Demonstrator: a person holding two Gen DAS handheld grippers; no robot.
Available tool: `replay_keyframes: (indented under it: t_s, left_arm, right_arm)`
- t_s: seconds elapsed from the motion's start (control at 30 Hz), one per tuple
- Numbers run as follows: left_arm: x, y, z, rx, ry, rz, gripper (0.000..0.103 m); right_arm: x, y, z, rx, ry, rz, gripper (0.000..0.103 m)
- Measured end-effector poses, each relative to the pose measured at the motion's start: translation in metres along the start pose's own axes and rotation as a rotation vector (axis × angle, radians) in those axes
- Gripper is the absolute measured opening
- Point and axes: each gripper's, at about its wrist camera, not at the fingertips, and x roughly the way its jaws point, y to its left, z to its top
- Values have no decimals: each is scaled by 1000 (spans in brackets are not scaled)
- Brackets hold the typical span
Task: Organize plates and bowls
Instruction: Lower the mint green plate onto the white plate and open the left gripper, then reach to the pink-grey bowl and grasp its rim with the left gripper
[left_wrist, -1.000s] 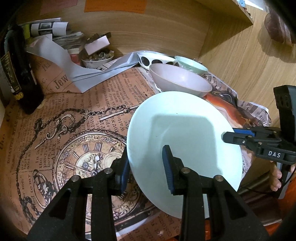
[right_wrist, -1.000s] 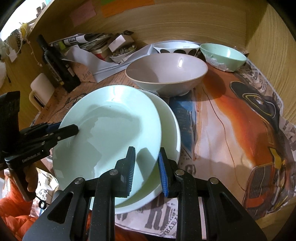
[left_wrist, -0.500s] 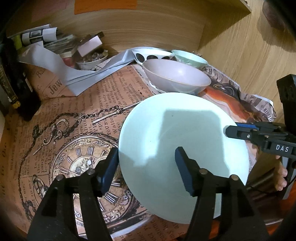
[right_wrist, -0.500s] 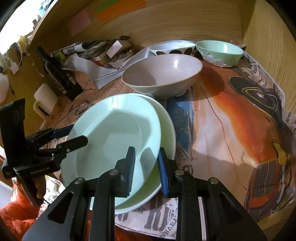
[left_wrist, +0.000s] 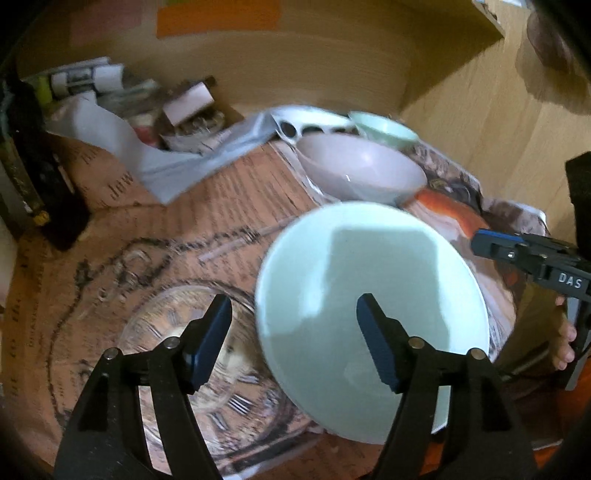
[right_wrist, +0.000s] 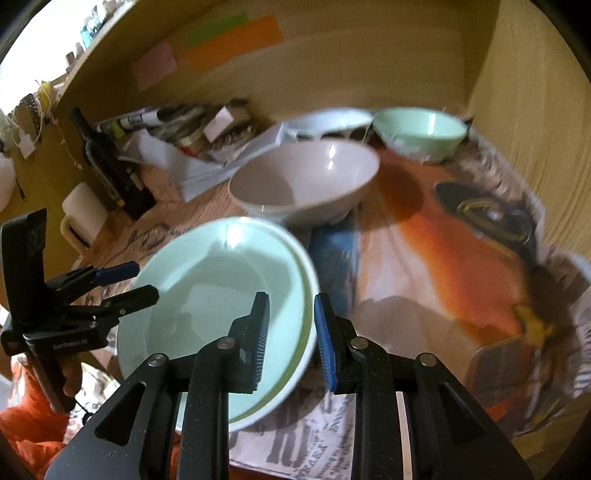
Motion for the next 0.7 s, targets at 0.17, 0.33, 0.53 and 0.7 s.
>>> replay_keyframes:
  t_s: [0.17,0.33,0.53,0.7]
  left_arm:
    - [-17,7,16,-6,-88,20,71]
    - [-29,9,39,12,-154,13,73]
    - [-30,9,69,29,-213,-6,82]
    - [-12,4,95,54,-204,-33,83]
  right_arm:
    - [-14,-2,15,-14,-90,-54,43]
    - [-24,-12,33,17,-156,-58,55]
    - [-23,-20,53,35,-193,-80,63]
    - [-9,-26,69,34,-189,-104,65]
